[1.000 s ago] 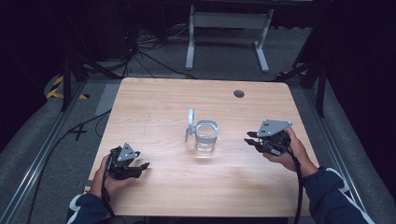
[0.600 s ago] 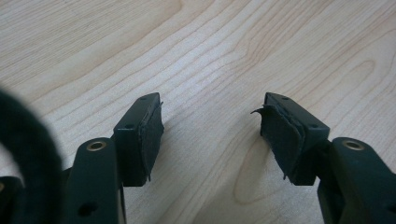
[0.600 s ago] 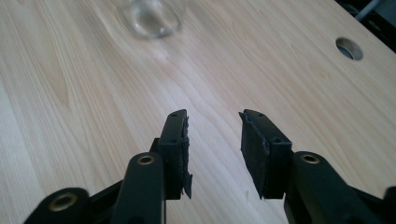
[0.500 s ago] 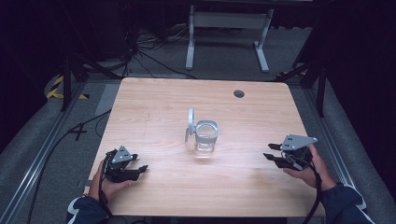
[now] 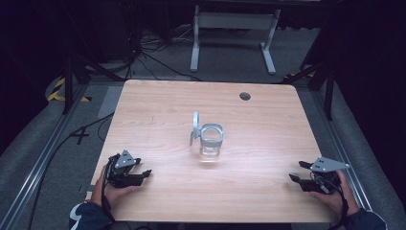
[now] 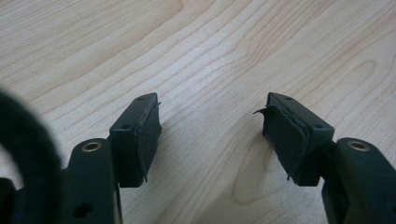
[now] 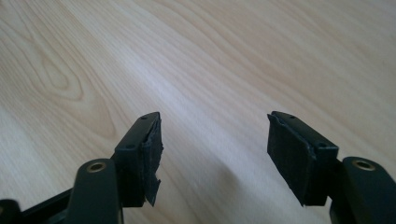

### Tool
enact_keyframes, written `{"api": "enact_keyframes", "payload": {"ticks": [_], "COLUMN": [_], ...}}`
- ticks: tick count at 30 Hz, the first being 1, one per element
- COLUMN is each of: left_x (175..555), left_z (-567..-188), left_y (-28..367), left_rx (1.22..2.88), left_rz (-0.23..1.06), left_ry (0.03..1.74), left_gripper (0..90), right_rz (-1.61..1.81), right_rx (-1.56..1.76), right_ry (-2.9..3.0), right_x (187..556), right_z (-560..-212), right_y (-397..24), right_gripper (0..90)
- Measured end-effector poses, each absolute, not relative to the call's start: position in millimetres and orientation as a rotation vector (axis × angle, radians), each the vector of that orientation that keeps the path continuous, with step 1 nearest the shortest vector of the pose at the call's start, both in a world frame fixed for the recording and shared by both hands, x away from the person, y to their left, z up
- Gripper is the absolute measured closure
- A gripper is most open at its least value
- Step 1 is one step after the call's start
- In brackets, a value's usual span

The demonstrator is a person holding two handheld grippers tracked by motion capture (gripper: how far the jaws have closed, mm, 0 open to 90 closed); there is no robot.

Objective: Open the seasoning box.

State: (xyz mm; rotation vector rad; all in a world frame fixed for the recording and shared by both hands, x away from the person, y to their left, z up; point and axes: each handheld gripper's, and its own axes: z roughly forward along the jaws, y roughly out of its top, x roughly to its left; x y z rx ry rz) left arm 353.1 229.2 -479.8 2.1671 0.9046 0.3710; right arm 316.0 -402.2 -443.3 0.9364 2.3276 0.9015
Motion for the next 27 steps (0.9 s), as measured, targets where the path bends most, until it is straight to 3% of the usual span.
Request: {"api": "enact_keyframes", "payload": {"ticks": [8, 27], "left_x": [353.3, 353.7], "left_z": [-480.1, -480.9], "left_y": [229.2, 229.0], "left_rx": [2.163, 2.157], "left_rz": [0.369, 0.363], "left_ry": [0.905, 0.905], "left_gripper": [36.7, 34.2], "right_rz": [0.984, 0.995], "right_rx": [1.157, 1.161], "right_ry": [2.275, 2.271], "right_x": [308.6, 308.2], "right_z": [-465.3, -466.4], "right_y": [-432.2, -434.1], "right_gripper": [23.7, 23.4]}}
